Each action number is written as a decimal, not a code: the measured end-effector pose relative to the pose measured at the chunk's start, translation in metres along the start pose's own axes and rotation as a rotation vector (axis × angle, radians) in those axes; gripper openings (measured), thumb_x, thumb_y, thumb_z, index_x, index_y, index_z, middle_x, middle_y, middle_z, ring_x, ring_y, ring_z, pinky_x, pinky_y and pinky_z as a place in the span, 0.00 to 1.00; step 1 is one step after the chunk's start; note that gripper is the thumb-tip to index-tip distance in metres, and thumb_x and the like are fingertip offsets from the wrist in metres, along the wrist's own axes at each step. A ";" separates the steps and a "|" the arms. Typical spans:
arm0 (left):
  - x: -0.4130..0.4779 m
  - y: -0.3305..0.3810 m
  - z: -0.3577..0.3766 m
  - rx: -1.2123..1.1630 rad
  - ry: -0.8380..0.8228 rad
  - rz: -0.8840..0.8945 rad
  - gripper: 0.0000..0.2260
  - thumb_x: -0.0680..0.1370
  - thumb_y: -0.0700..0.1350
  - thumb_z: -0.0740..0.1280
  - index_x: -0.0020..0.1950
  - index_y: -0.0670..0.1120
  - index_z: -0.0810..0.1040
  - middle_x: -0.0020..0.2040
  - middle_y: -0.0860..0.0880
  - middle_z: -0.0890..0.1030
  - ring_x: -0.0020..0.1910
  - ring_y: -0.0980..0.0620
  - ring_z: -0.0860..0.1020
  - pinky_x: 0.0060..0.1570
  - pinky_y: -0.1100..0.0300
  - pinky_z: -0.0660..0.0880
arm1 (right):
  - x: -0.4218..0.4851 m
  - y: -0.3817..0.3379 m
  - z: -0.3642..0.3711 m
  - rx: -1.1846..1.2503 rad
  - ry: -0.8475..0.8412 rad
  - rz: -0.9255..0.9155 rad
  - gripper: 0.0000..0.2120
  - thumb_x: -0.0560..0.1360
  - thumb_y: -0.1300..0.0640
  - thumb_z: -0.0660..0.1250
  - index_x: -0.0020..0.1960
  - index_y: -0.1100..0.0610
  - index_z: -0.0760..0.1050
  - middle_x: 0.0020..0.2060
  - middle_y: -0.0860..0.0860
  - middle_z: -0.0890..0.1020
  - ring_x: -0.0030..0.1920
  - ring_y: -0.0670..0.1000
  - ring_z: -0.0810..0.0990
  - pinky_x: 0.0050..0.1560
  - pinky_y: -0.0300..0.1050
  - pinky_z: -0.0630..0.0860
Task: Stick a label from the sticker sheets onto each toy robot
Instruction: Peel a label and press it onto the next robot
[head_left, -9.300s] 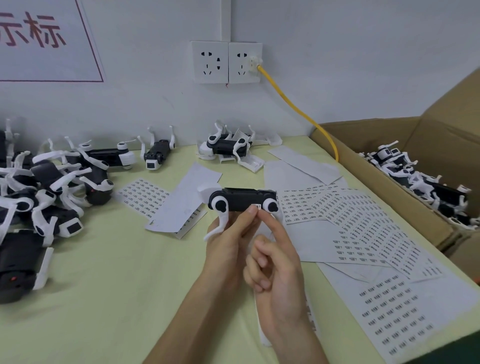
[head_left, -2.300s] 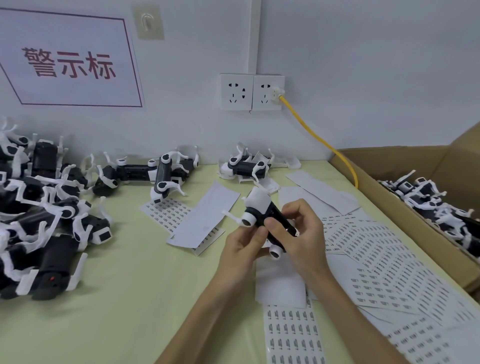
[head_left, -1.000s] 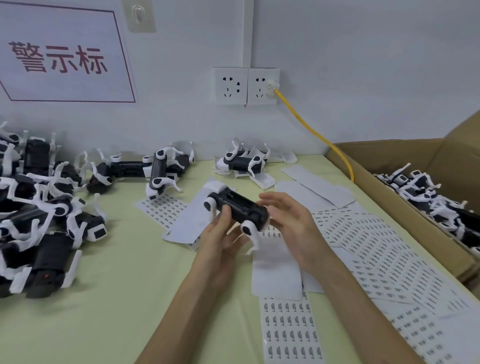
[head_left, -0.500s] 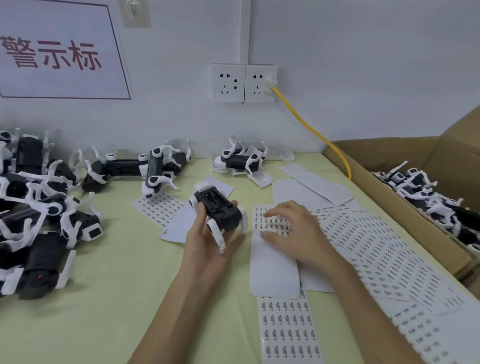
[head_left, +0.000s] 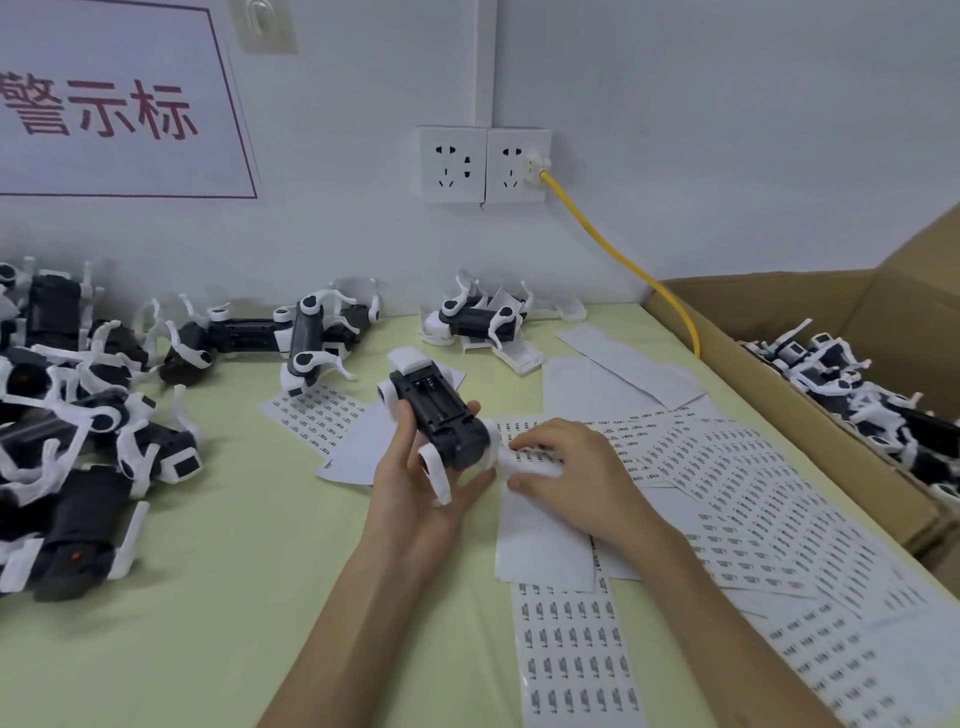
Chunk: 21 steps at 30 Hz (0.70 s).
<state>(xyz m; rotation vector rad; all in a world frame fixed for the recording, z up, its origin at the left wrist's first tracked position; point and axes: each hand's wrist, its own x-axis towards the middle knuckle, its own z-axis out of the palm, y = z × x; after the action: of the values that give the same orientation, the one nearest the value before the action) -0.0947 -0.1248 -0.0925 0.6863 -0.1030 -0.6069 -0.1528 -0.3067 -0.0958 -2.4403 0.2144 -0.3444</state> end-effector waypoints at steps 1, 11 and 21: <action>-0.001 0.000 0.002 0.005 0.008 0.005 0.22 0.77 0.61 0.67 0.60 0.47 0.86 0.60 0.43 0.83 0.53 0.44 0.85 0.70 0.37 0.71 | 0.000 0.000 0.000 0.024 0.013 0.004 0.16 0.69 0.49 0.79 0.55 0.44 0.83 0.50 0.36 0.80 0.53 0.35 0.76 0.53 0.28 0.67; -0.007 -0.003 0.010 0.093 0.062 0.014 0.17 0.83 0.58 0.63 0.65 0.52 0.84 0.54 0.43 0.81 0.56 0.42 0.82 0.57 0.48 0.77 | -0.004 -0.005 -0.002 0.095 0.102 0.028 0.07 0.68 0.46 0.79 0.45 0.42 0.84 0.41 0.32 0.83 0.46 0.38 0.81 0.49 0.38 0.76; -0.010 -0.005 0.013 0.211 -0.083 0.012 0.18 0.82 0.59 0.63 0.55 0.51 0.88 0.49 0.47 0.85 0.51 0.48 0.84 0.53 0.57 0.77 | 0.000 -0.004 0.005 0.119 0.091 -0.051 0.13 0.75 0.60 0.71 0.36 0.45 0.81 0.37 0.44 0.80 0.37 0.41 0.77 0.39 0.34 0.69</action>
<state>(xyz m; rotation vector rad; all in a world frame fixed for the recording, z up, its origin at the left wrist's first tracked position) -0.1089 -0.1295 -0.0839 0.8639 -0.2513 -0.6181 -0.1515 -0.3007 -0.0965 -2.3184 0.1660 -0.4783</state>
